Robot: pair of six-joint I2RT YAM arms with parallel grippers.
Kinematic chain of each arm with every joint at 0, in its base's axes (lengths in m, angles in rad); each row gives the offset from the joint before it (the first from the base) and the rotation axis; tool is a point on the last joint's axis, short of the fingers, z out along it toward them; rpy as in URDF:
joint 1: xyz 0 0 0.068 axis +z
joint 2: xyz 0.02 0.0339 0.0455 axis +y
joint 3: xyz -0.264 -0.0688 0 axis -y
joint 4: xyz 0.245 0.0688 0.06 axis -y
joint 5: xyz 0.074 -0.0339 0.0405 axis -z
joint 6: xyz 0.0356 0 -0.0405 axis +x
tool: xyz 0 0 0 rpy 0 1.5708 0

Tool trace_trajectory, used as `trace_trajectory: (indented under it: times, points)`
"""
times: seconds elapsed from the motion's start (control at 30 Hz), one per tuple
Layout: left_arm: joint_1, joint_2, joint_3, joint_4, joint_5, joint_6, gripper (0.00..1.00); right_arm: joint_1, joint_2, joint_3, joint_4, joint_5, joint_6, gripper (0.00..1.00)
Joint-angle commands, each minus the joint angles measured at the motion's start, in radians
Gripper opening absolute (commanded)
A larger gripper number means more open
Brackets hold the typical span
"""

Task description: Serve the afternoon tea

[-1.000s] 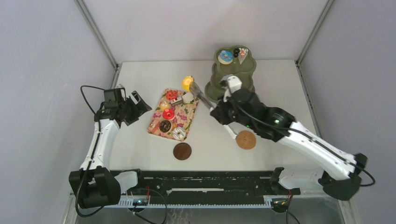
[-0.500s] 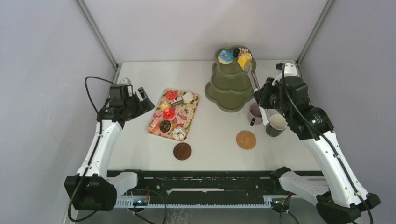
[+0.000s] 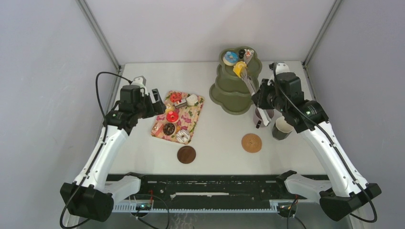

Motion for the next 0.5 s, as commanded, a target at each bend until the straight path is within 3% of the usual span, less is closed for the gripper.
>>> trace_trajectory:
  times: [0.0,0.47]
  points:
    - [-0.004,-0.029,0.04,0.046,-0.016,0.032,0.88,-0.011,-0.002,0.033,0.101,-0.011,-0.021,0.0]
    - [-0.004,-0.024,0.033,0.037,-0.032,0.036,0.88,-0.024,0.058,0.03,0.145,0.011,-0.031,0.0]
